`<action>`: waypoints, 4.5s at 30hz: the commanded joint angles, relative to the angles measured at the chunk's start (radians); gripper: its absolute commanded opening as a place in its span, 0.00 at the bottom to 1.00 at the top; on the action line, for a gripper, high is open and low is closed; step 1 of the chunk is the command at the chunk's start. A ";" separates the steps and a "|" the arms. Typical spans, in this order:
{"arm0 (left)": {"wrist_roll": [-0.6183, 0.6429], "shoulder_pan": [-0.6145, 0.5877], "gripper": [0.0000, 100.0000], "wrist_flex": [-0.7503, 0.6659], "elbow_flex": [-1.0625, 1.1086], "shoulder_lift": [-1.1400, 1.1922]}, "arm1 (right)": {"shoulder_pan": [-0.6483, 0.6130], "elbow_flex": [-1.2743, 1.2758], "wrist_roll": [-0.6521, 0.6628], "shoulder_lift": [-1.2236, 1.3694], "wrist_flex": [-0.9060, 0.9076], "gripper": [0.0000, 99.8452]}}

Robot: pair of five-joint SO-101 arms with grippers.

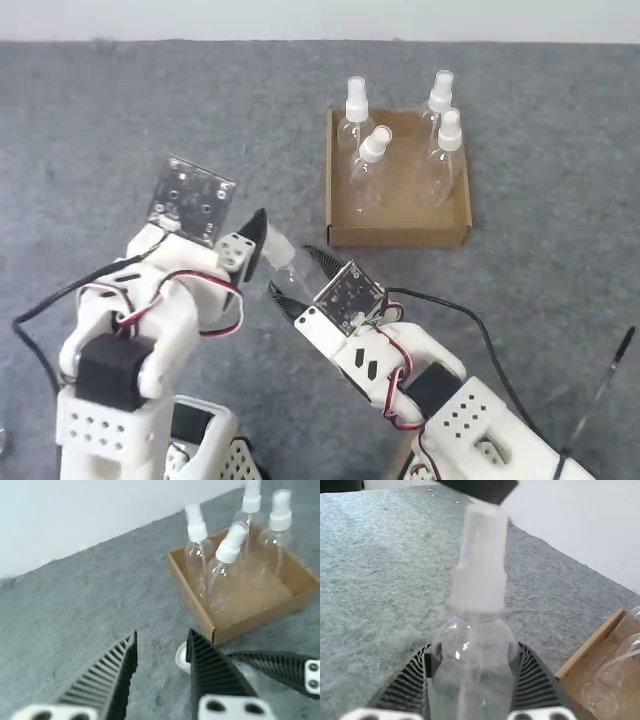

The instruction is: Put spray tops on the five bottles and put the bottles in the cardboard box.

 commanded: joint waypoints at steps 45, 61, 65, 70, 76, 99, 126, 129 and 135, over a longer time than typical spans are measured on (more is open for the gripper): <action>0.121 -0.023 0.23 -0.227 0.526 -0.724 | 0.188 -0.908 -0.006 0.481 0.318 0.01; 0.195 0.132 0.32 -0.296 0.633 -0.720 | 0.145 -1.181 -0.097 0.590 0.657 0.01; 0.192 0.132 0.32 -0.298 0.639 -0.720 | 0.084 -1.149 -0.152 0.579 0.676 0.01; 0.187 0.132 0.32 -0.299 0.661 -0.720 | 0.081 -1.145 -0.089 0.522 0.739 0.01; 0.187 0.132 0.32 -0.301 0.664 -0.718 | 0.081 -1.138 -0.078 0.417 0.917 0.01; 0.186 0.132 0.23 -0.301 0.691 -0.723 | 0.584 -0.905 0.043 0.331 0.812 0.01; 0.161 -0.094 0.01 -0.457 0.782 -0.720 | 0.598 -0.617 0.040 0.682 0.094 0.01; 0.161 -0.094 0.01 -0.457 0.782 -0.721 | 0.599 -0.615 0.040 0.723 0.074 0.01; 0.161 -0.094 0.01 -0.457 0.782 -0.721 | 0.599 -0.615 0.038 0.792 0.070 0.01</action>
